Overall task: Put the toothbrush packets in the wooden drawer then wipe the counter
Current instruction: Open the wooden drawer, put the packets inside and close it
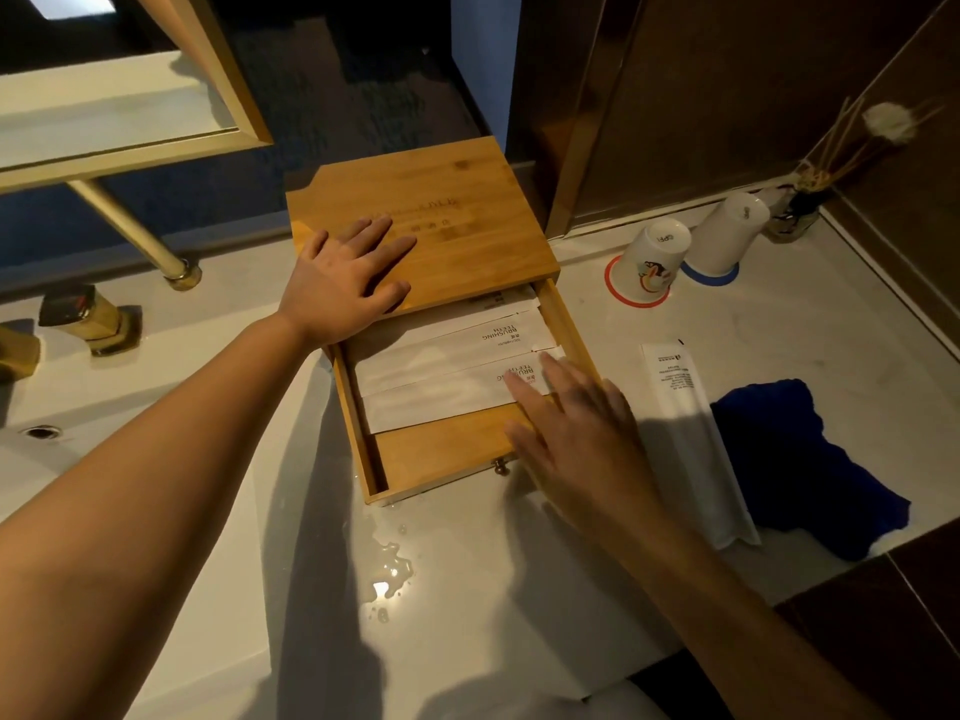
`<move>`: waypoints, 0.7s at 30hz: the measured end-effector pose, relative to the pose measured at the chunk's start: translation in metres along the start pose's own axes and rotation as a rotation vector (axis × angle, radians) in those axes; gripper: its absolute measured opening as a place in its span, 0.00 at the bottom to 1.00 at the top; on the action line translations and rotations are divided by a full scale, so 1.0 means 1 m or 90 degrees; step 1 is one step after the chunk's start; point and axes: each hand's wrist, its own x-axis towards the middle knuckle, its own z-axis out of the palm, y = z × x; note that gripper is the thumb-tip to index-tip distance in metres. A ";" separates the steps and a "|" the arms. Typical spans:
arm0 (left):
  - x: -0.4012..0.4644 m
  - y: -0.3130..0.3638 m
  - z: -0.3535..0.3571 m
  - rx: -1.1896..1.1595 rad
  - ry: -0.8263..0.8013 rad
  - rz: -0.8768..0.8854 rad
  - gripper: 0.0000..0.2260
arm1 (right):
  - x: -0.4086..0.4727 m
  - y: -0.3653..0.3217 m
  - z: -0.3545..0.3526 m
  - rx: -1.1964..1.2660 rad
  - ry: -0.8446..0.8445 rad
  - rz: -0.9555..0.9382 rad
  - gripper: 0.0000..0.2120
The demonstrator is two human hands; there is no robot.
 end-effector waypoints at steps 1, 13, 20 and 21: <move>0.000 0.000 0.000 -0.001 0.001 0.001 0.27 | -0.006 0.013 -0.002 0.017 0.072 0.021 0.31; 0.001 -0.002 0.002 0.013 -0.005 0.001 0.27 | -0.014 0.121 0.016 -0.271 -0.054 0.303 0.29; 0.001 -0.002 0.003 0.019 -0.007 0.006 0.27 | -0.013 0.119 0.016 -0.151 0.085 0.246 0.12; 0.001 -0.002 0.002 0.019 -0.007 0.005 0.27 | -0.014 0.119 0.014 -0.129 0.101 0.238 0.12</move>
